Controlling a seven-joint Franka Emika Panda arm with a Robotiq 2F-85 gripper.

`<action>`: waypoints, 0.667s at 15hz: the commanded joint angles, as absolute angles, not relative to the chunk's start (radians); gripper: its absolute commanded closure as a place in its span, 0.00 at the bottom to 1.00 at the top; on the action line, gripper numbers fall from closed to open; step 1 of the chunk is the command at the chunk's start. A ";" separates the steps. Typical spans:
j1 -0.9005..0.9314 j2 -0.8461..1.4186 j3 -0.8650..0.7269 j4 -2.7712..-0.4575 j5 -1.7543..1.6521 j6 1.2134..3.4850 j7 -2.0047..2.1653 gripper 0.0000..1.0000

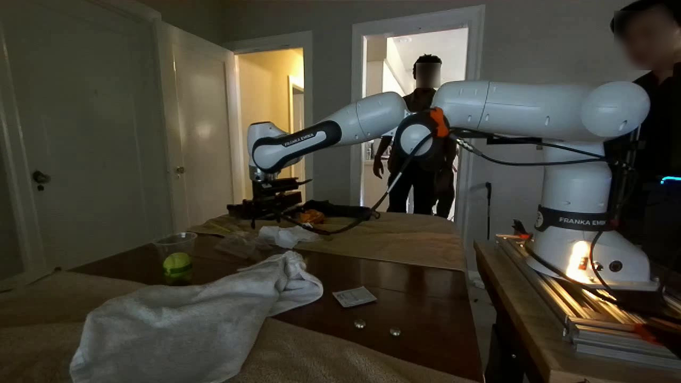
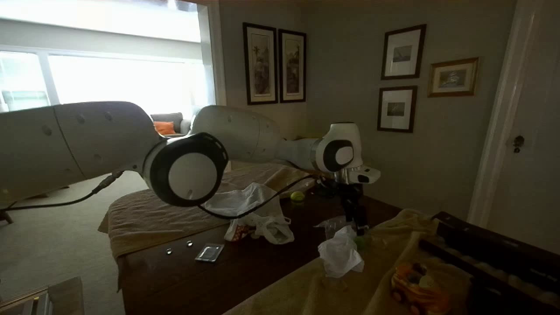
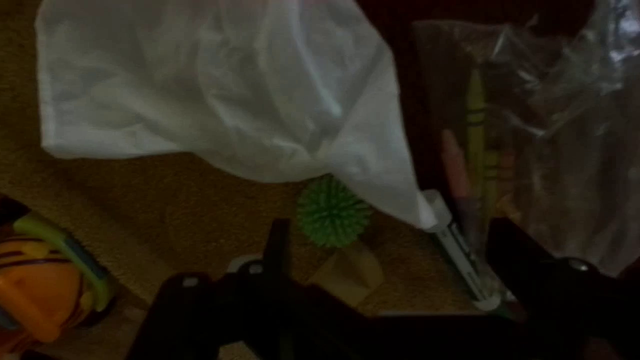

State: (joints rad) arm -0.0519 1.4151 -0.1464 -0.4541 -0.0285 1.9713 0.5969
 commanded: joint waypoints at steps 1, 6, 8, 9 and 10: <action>-0.024 1.442 -0.136 -0.433 -0.030 2.010 0.623 0.00; -0.010 1.434 -0.138 -0.448 -0.033 2.023 0.614 0.00; -0.009 1.438 -0.138 -0.440 -0.033 2.025 0.613 0.00; -0.011 1.444 -0.138 -0.430 -0.033 2.020 0.613 0.00; -0.012 1.446 -0.138 -0.427 -0.033 2.019 0.613 0.00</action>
